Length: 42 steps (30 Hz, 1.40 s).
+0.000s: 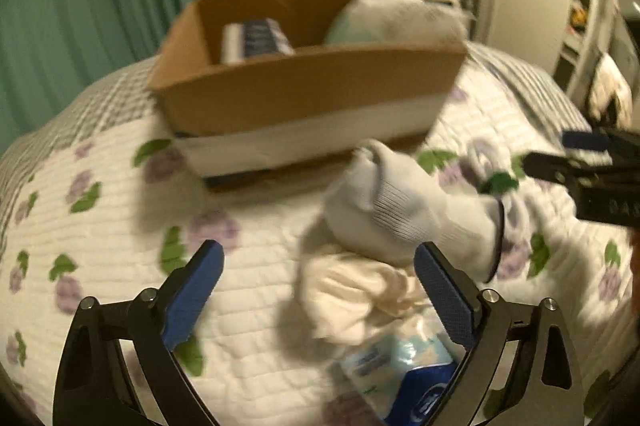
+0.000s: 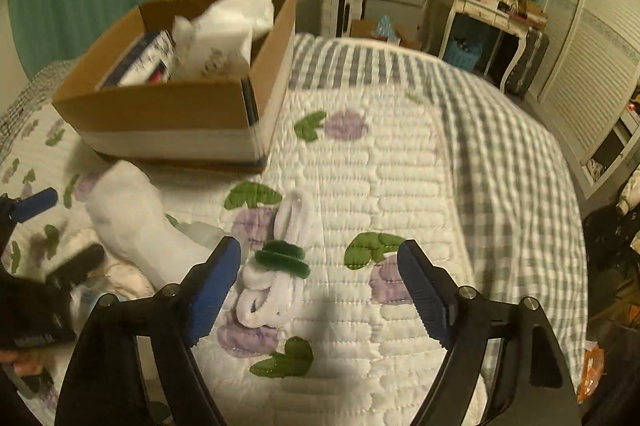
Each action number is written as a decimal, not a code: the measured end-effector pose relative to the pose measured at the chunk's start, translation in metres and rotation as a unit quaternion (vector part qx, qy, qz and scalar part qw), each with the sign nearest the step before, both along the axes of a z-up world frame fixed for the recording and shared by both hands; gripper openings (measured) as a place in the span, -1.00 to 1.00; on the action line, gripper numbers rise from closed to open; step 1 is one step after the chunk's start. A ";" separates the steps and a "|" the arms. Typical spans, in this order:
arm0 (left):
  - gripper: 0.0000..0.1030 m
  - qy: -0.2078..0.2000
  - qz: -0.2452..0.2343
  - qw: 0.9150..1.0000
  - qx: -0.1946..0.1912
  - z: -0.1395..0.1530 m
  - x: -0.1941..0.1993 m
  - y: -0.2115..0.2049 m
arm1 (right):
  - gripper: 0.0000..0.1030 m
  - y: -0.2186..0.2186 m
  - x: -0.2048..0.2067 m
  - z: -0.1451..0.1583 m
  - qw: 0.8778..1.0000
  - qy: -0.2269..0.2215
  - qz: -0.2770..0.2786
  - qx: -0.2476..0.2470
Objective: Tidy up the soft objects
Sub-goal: 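Grasp the lace cloth with the left tool while the right grasps the white plush toy, then lift the lace cloth and plush toy and carry both over the box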
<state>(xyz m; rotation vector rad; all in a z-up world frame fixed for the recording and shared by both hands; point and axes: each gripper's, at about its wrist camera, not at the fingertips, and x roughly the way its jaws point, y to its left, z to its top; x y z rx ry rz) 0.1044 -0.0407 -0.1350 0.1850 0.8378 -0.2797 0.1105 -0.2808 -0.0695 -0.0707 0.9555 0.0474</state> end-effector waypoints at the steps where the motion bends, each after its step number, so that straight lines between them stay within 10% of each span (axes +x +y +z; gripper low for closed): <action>1: 0.87 0.006 -0.005 1.000 0.000 -0.003 0.001 -0.002 | 0.57 0.001 0.003 -0.005 1.000 0.007 0.000 0.000; 15: 0.80 0.050 -0.019 0.999 0.009 -0.044 0.013 -0.018 | 0.30 0.002 0.039 -0.056 0.997 0.075 0.006 0.014; 19: 0.15 0.048 -0.032 0.998 0.002 -0.041 0.009 -0.019 | 0.28 0.011 0.044 -0.065 0.997 0.079 0.009 -0.011; 25: -0.58 0.066 -0.040 0.997 -0.029 -0.034 0.008 -0.013 | -0.46 0.019 0.035 -0.061 0.996 0.083 0.016 0.001; 42: -0.67 0.015 0.015 0.998 -0.065 0.019 -0.018 0.016 | -0.51 0.007 -0.015 0.011 0.999 0.000 -0.037 0.017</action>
